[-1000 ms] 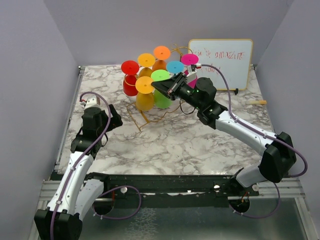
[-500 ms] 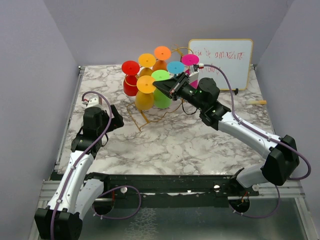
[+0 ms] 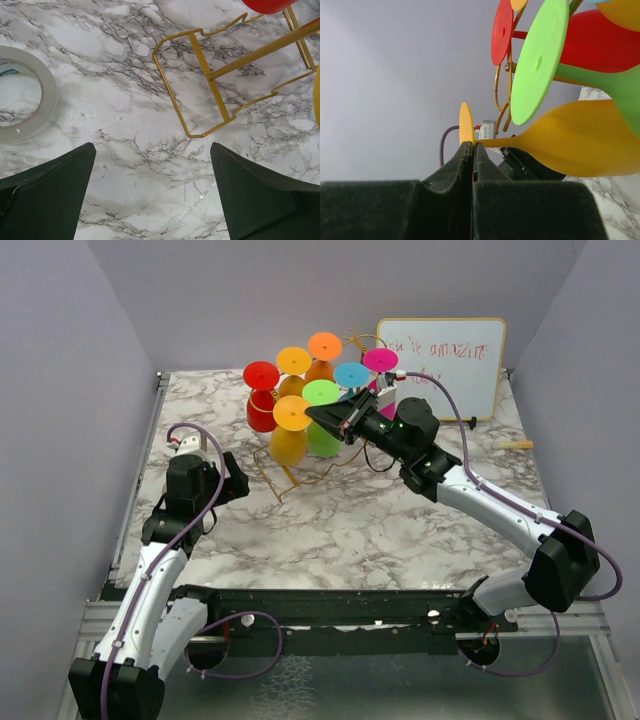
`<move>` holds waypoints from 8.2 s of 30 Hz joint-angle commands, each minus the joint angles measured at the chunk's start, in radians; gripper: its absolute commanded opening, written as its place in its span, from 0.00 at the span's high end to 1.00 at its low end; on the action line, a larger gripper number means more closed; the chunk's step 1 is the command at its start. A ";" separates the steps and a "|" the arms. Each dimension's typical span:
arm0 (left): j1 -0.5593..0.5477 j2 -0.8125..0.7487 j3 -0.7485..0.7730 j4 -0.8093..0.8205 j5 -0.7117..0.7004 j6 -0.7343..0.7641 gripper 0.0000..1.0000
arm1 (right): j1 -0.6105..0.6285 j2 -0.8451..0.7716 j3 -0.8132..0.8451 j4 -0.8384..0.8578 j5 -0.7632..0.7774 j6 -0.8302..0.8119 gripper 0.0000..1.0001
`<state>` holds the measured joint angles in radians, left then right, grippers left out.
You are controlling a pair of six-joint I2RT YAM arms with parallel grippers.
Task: Take the wine glass off the wine glass rack
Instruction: Pick up the wine glass from the wine rack, then place the wine glass at the center of the board.
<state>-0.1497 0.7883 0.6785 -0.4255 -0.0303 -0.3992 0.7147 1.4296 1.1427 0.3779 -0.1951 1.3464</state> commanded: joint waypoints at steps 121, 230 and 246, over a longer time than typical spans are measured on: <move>-0.427 0.104 -0.204 0.887 0.772 -0.430 1.00 | 0.006 -0.387 -0.448 -0.266 -0.499 -0.760 0.57; -0.575 -0.079 -0.207 0.420 0.984 0.367 1.00 | -0.169 -0.427 -0.200 -0.645 -0.267 -0.717 0.02; -0.574 -0.248 -0.274 0.440 1.058 0.600 1.00 | -0.428 -0.312 -0.418 -0.115 -0.813 -0.553 0.00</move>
<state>-0.7219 0.5362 0.4091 0.0193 0.9302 0.0608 0.3370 1.0824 0.8017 -0.0654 -0.6495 0.6415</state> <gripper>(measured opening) 0.016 0.998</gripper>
